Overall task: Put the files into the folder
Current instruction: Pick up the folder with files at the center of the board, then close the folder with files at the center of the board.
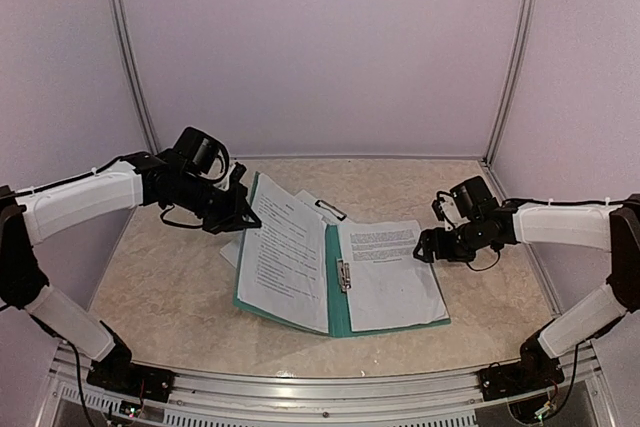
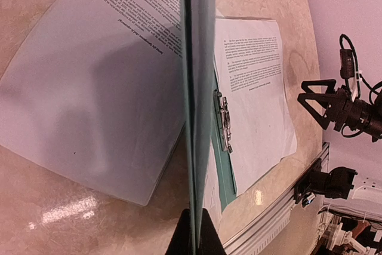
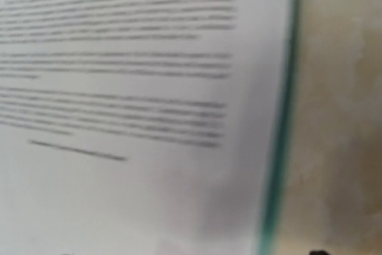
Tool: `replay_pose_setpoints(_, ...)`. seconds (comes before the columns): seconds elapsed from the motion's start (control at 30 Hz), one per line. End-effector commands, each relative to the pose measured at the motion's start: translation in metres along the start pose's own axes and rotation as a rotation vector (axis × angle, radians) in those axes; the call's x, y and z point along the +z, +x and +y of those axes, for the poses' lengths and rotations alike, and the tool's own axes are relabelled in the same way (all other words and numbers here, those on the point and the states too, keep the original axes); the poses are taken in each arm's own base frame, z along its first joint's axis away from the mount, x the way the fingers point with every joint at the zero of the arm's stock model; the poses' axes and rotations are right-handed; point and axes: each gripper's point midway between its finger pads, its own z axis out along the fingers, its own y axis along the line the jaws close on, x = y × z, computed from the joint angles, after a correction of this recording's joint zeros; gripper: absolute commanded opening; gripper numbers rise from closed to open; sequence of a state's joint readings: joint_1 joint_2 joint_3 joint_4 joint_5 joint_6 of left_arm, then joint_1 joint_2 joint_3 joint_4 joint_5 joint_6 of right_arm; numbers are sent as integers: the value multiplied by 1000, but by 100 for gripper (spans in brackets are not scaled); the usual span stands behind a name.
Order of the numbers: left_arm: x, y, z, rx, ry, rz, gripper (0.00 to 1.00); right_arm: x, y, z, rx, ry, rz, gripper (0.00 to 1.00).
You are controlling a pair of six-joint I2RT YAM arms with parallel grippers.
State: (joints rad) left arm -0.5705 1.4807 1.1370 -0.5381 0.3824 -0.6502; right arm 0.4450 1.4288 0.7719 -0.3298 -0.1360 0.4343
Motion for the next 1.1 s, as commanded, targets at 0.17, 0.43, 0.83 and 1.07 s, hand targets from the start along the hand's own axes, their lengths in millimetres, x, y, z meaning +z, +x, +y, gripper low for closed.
replay_pose_setpoints(0.17, -64, -2, -6, 74, -107, 38, 0, 22, 16, 1, -24, -25, 36, 85)
replay_pose_setpoints(0.43, -107, 7, 3, 109, -237, 87, 0, 35, 7, 26, -43, -122, 14, 84)
replay_pose_setpoints(0.83, -173, -4, 65, 142, -657, 115, 0, 59, 14, 69, -94, -221, 50, 84)
replay_pose_setpoints(1.07, -169, -9, 85, 114, -745, 153, 0, 61, 15, 68, -110, -208, 53, 84)
